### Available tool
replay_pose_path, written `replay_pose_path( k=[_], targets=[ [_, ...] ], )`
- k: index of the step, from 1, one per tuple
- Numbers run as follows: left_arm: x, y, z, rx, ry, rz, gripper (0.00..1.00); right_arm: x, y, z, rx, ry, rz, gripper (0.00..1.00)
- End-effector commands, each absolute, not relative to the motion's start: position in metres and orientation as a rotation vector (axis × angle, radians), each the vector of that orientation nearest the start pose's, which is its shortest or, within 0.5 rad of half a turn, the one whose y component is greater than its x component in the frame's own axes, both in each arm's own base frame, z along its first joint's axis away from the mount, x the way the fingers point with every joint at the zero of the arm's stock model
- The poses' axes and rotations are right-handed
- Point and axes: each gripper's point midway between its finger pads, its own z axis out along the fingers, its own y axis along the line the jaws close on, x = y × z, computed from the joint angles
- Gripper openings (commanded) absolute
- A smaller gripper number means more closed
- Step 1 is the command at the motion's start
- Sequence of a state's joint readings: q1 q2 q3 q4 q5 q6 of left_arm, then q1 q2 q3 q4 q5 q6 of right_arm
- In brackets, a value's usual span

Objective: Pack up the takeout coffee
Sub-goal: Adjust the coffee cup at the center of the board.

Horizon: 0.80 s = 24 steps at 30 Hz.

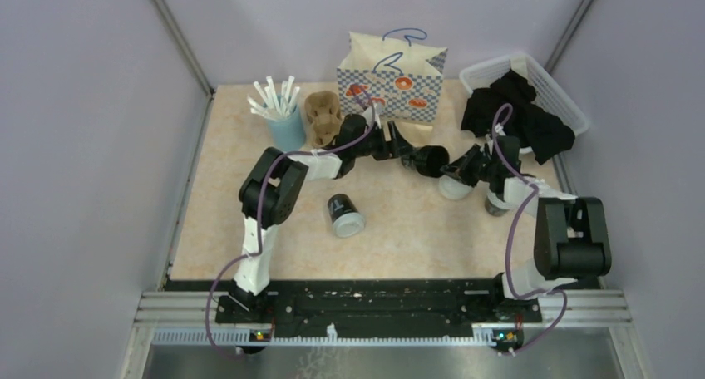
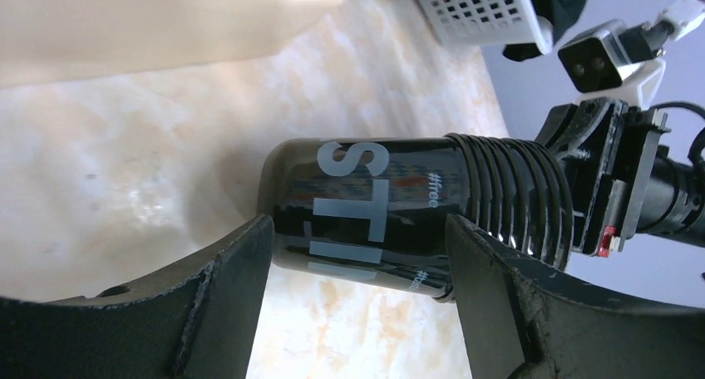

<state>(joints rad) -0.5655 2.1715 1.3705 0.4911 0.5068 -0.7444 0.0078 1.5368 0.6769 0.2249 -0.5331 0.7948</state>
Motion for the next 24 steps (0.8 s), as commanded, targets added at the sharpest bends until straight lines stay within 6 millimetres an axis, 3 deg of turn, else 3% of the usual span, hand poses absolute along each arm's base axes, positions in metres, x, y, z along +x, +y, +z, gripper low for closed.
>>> replay_pose_path(
  k=[1,8,13,24],
  targets=[
    [0.380,-0.438,0.114,0.272,2.083,-1.518,0.81,0.360,0.113,0.128,0.481,2.306,0.906,0.03],
    [0.347,-0.460,0.117,0.247,2.118,-1.635,0.80,0.337,0.104,0.131,0.395,2.559,0.733,0.06],
    [0.329,-0.464,0.120,0.245,2.137,-1.684,0.80,0.326,0.105,0.132,0.300,2.671,0.606,0.06],
    [0.317,-0.472,0.122,0.242,2.183,-1.705,0.80,0.327,0.117,0.142,0.142,2.752,0.358,0.07]
  ],
)
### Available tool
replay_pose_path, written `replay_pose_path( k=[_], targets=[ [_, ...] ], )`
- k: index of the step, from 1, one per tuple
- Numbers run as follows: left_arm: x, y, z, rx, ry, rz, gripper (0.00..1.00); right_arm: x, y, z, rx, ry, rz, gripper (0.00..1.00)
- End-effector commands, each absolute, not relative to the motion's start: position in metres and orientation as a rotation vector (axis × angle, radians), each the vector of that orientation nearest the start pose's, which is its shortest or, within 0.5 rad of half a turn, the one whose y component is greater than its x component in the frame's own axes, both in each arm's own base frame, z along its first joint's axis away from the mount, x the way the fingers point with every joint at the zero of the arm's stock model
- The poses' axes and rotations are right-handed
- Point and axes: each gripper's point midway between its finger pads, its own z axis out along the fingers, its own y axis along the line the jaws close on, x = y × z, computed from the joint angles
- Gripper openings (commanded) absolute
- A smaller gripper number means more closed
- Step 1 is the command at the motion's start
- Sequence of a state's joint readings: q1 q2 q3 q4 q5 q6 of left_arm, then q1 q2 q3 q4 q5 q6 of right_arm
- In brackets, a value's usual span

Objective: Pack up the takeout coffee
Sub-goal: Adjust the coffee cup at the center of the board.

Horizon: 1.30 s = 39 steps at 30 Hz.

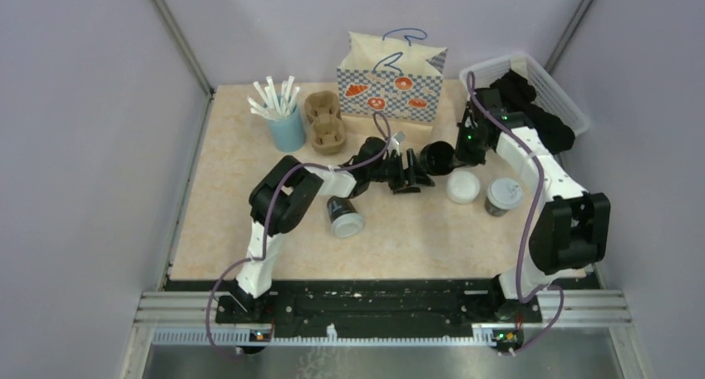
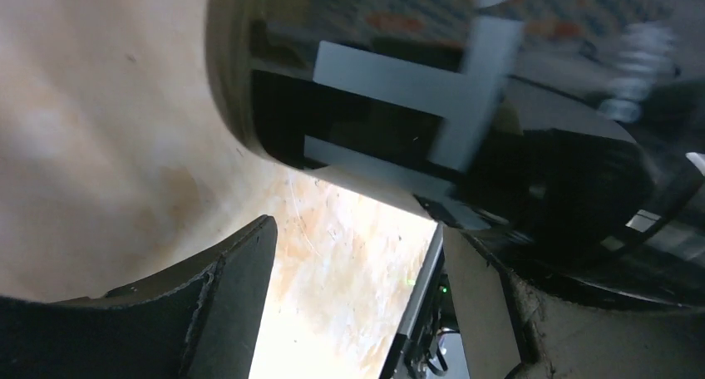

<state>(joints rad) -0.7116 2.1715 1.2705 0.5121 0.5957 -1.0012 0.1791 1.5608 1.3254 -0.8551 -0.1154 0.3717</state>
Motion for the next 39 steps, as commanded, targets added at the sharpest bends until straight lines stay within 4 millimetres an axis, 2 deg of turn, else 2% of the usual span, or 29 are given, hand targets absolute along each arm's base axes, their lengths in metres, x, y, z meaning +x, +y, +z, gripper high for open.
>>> replay_pose_path(
  k=[1,7,12,17,19,23,28,31,35,39],
  targets=[
    [0.318,-0.473,0.123,0.246,2.184,-1.695,0.80,0.331,0.118,0.143,0.148,2.744,0.359,0.07],
    [0.315,-0.468,0.131,0.337,2.165,-1.658,0.82,0.350,0.121,0.143,0.137,2.755,0.346,0.07],
    [0.306,-0.449,0.136,0.409,2.133,-1.636,0.84,0.361,0.122,0.139,0.097,2.788,0.295,0.07],
    [0.315,-0.426,0.141,0.416,2.120,-1.614,0.84,0.371,0.131,0.135,0.071,2.799,0.303,0.09],
    [0.320,-0.419,0.145,0.423,2.112,-1.599,0.84,0.375,0.137,0.138,0.056,2.794,0.311,0.11],
    [0.326,-0.410,0.145,0.449,2.119,-1.564,0.84,0.384,0.143,0.143,0.035,2.793,0.309,0.22],
    [0.330,-0.399,0.144,0.434,2.134,-1.545,0.84,0.394,0.151,0.159,0.008,2.760,0.324,0.34],
    [0.334,-0.394,0.154,0.442,2.128,-1.527,0.84,0.397,0.156,0.169,-0.009,2.744,0.341,0.40],
    [0.340,-0.383,0.176,0.439,2.144,-1.475,0.85,0.400,0.158,0.186,-0.022,2.702,0.357,0.44],
    [0.336,-0.358,0.212,0.458,2.130,-1.407,0.86,0.398,0.154,0.220,-0.043,2.617,0.352,0.51]
  ],
)
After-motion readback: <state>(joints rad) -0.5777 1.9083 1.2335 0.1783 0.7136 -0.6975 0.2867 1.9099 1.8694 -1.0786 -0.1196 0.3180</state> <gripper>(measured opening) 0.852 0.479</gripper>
